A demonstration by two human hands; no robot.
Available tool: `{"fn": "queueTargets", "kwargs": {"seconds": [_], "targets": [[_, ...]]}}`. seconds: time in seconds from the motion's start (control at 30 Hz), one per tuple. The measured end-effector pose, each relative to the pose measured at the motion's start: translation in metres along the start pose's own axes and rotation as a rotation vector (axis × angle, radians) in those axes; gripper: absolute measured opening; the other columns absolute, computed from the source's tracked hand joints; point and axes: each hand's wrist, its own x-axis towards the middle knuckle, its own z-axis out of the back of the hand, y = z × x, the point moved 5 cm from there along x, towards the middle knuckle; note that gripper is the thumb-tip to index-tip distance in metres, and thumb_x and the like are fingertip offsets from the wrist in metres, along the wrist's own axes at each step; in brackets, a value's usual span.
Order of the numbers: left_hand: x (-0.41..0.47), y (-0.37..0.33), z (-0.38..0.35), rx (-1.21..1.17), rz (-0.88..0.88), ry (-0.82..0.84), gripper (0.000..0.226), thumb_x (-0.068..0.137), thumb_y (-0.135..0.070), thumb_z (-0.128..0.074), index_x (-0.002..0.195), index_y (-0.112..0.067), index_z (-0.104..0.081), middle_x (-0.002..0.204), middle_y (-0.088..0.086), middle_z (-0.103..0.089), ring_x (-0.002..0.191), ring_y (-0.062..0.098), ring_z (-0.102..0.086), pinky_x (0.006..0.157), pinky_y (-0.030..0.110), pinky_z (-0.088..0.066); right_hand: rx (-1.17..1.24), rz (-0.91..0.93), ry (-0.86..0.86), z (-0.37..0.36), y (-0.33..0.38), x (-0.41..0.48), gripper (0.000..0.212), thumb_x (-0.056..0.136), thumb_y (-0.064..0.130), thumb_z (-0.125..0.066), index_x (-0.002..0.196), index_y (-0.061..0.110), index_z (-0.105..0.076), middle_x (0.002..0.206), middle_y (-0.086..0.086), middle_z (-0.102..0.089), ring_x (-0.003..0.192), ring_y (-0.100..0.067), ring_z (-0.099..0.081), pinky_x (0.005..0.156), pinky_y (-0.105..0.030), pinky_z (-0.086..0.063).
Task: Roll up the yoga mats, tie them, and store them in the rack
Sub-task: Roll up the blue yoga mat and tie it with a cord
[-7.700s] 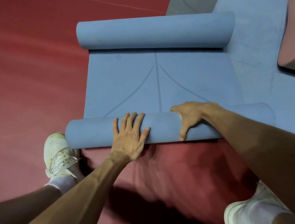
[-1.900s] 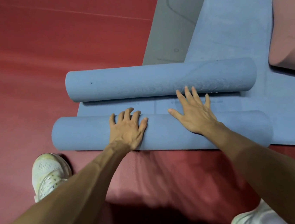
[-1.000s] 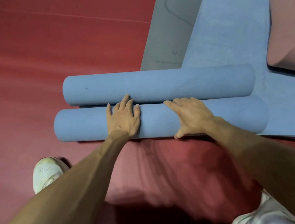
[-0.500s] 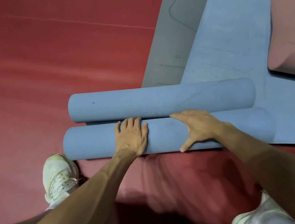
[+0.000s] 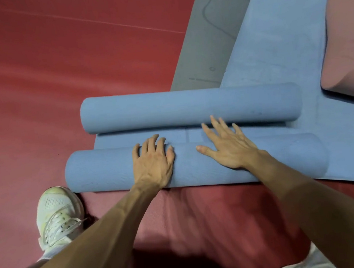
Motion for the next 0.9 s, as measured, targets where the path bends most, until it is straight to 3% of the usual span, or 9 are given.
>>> {"fn": "queueTargets", "kwargs": {"seconds": [0.1,0.23,0.37,0.47,0.53,0.63,0.7,0.8,0.9], "targets": [[0.012,0.001,0.001,-0.009,0.001,0.035,0.057,0.096,-0.047,-0.012,0.140,-0.023,-0.039,0.152,-0.003,-0.032,0.139,0.012,-0.028,0.116,0.039,-0.012,0.023,-0.029,-0.027,0.004,-0.005,0.011,0.081,0.087,0.076,-0.012,0.154,0.032,0.003,0.161,0.001,0.015,0.148,-0.015,0.014,0.119,-0.049,0.004],[0.034,0.002,-0.002,-0.069,0.005,0.072,0.054,0.099,-0.045,-0.020,0.148,-0.024,-0.028,0.157,-0.006,-0.022,0.144,0.011,-0.017,0.118,0.038,-0.011,0.007,-0.031,-0.297,0.015,-0.004,0.013,0.064,0.098,0.058,-0.024,0.152,0.023,-0.025,0.156,-0.003,-0.031,0.145,-0.018,-0.022,0.118,-0.038,-0.013],[0.062,0.004,-0.001,-0.119,0.004,0.116,0.056,0.100,-0.044,-0.020,0.151,-0.021,-0.022,0.159,-0.005,-0.016,0.146,0.012,-0.011,0.119,0.039,-0.010,-0.022,-0.032,-0.395,0.013,0.001,0.015,0.057,0.100,0.050,-0.028,0.145,0.018,-0.041,0.149,-0.005,-0.042,0.139,-0.021,-0.036,0.113,-0.038,-0.024],[0.076,0.003,0.000,-0.130,-0.001,0.158,0.057,0.100,-0.044,-0.019,0.152,-0.020,-0.017,0.161,-0.005,-0.009,0.147,0.011,-0.006,0.119,0.039,-0.009,-0.054,0.052,-0.545,0.011,0.008,0.003,0.057,0.095,0.049,-0.031,0.127,0.012,-0.061,0.130,-0.009,-0.061,0.120,-0.027,-0.056,0.099,-0.040,-0.038],[0.080,0.006,0.000,-0.146,0.008,0.174,0.057,0.100,-0.044,-0.019,0.152,-0.019,-0.015,0.161,-0.004,-0.006,0.147,0.010,-0.004,0.120,0.038,-0.008,-0.092,0.082,-0.633,0.010,0.012,-0.009,0.054,0.093,0.048,-0.037,0.122,0.010,-0.062,0.119,-0.011,-0.063,0.107,-0.030,-0.058,0.093,-0.040,-0.038],[0.079,0.006,-0.001,-0.142,0.017,0.190,0.058,0.100,-0.044,-0.018,0.153,-0.019,-0.015,0.161,-0.005,-0.004,0.147,0.010,-0.004,0.119,0.038,-0.008,-0.167,0.099,-0.596,-0.001,0.015,-0.019,0.074,0.085,0.065,-0.044,0.132,0.008,-0.054,0.125,-0.016,-0.056,0.111,-0.034,-0.053,0.100,-0.047,-0.037],[0.078,0.006,0.000,-0.140,0.020,0.197,0.058,0.101,-0.044,-0.017,0.153,-0.019,-0.015,0.161,-0.006,-0.005,0.147,0.010,-0.005,0.119,0.037,-0.009,-0.274,0.122,-0.471,-0.010,0.015,-0.018,0.103,0.064,0.079,-0.058,0.140,0.011,-0.045,0.133,-0.019,-0.050,0.122,-0.037,-0.048,0.105,-0.055,-0.033],[0.079,0.005,0.001,-0.154,0.021,0.203,0.058,0.101,-0.044,-0.017,0.153,-0.019,-0.016,0.161,-0.005,-0.004,0.147,0.011,-0.006,0.119,0.036,-0.009,-0.367,0.084,-0.326,-0.015,0.012,-0.010,0.134,0.031,0.070,-0.083,0.144,0.013,-0.041,0.137,-0.020,-0.048,0.127,-0.039,-0.046,0.105,-0.059,-0.033],[0.078,0.005,0.004,-0.145,0.019,0.160,0.058,0.101,-0.043,-0.019,0.152,-0.018,-0.015,0.161,-0.003,-0.004,0.147,0.010,-0.006,0.120,0.037,-0.006,-0.393,0.050,-0.308,-0.011,0.014,-0.002,0.131,0.023,0.058,-0.089,0.138,0.011,-0.046,0.129,-0.020,-0.053,0.116,-0.039,-0.052,0.099,-0.057,-0.038]]}}
